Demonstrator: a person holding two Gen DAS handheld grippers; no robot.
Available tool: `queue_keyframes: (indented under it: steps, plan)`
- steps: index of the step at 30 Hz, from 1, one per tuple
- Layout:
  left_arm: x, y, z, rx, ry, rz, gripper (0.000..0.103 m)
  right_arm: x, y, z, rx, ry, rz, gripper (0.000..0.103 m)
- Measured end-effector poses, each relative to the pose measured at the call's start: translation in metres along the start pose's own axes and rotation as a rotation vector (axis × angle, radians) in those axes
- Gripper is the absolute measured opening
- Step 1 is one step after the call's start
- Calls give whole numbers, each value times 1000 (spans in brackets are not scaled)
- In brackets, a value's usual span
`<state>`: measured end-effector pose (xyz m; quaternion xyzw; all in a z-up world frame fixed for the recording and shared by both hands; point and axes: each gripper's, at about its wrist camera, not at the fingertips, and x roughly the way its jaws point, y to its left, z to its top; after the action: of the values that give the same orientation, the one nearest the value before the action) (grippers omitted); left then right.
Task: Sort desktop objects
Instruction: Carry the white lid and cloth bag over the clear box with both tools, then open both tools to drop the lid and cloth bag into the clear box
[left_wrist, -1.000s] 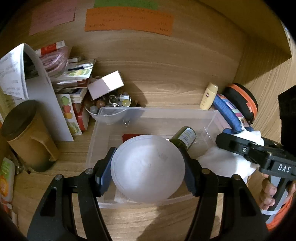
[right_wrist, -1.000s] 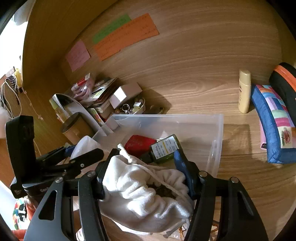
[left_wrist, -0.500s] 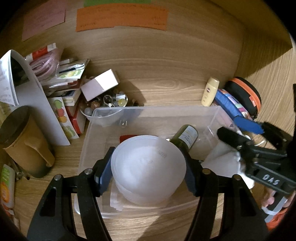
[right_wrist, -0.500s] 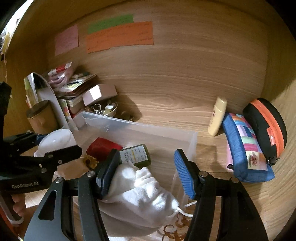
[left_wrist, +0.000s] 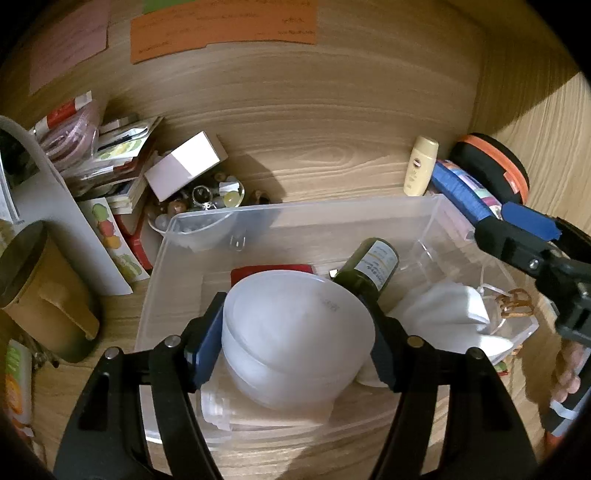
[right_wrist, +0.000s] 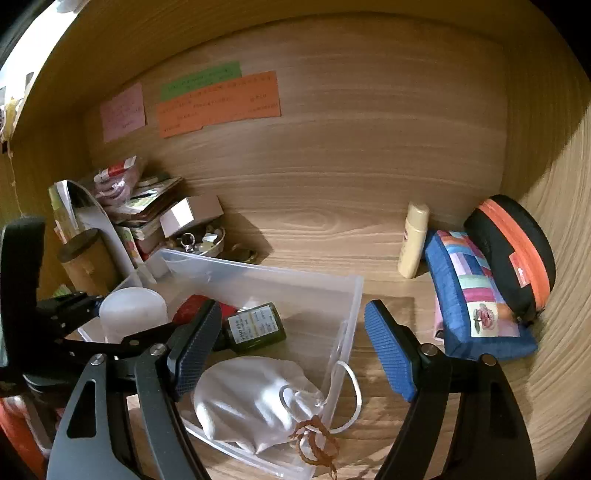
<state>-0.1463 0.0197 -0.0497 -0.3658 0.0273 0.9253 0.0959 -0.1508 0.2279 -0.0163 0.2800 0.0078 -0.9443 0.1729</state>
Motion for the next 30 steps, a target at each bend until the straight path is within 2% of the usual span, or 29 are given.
queue_keyframes:
  steps: [13, 19, 22, 24, 28, 30]
  plan:
    - [1, -3, -1, 29, 1, 11, 77, 6, -11, -1, 66, 43, 45, 79]
    - [-3, 0, 1, -9, 11, -4, 78, 10, -14, -2, 84, 73, 66, 80]
    - [-7, 2, 1, -22, 8, 14, 78, 12, -14, -2, 94, 90, 88, 80]
    - [-12, 4, 0, -35, 3, 22, 81, 13, -13, -3, 93, 94, 94, 80]
    - [-26, 8, -2, -58, -24, 63, 97, 9, -10, -3, 87, 92, 99, 82]
    - [-32, 12, -3, -64, -34, 75, 98, 4, -10, -2, 92, 82, 104, 83]
